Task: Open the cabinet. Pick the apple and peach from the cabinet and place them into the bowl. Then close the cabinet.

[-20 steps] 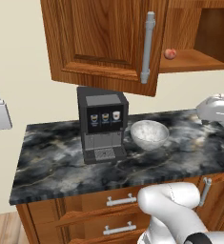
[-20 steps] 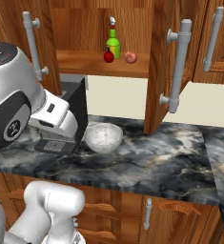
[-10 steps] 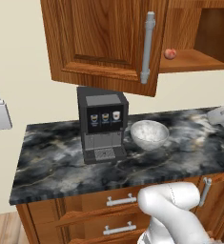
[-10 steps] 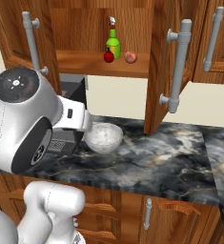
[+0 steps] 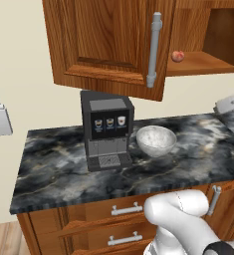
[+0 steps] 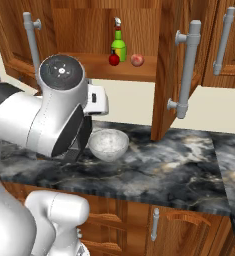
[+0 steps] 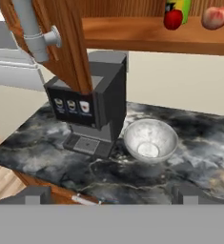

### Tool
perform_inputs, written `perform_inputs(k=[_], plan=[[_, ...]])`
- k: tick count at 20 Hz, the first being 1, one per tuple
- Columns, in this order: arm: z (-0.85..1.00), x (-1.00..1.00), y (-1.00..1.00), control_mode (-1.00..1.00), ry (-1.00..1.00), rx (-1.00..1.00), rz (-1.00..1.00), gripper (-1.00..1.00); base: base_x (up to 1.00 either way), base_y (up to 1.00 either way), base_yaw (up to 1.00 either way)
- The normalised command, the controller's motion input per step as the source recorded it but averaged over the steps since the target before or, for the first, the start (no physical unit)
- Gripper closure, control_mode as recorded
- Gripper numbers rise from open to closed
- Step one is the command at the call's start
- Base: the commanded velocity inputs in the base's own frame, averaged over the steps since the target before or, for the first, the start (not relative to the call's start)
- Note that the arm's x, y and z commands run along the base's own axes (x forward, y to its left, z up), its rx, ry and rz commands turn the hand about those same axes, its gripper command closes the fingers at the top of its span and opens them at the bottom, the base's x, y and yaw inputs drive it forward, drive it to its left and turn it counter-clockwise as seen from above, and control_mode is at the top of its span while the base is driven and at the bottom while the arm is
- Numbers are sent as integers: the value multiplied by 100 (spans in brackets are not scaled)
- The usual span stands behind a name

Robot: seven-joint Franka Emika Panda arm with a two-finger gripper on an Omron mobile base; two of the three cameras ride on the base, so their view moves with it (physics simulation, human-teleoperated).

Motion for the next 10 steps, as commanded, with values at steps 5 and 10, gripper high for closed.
perform_inputs(k=[5, 10], plan=[[16, 95, 0, -100, 0, 0, 9, -100, 0, 0, 0], [1, 98, 0, -100, 0, 0, 9, -100, 0, 0, 0]])
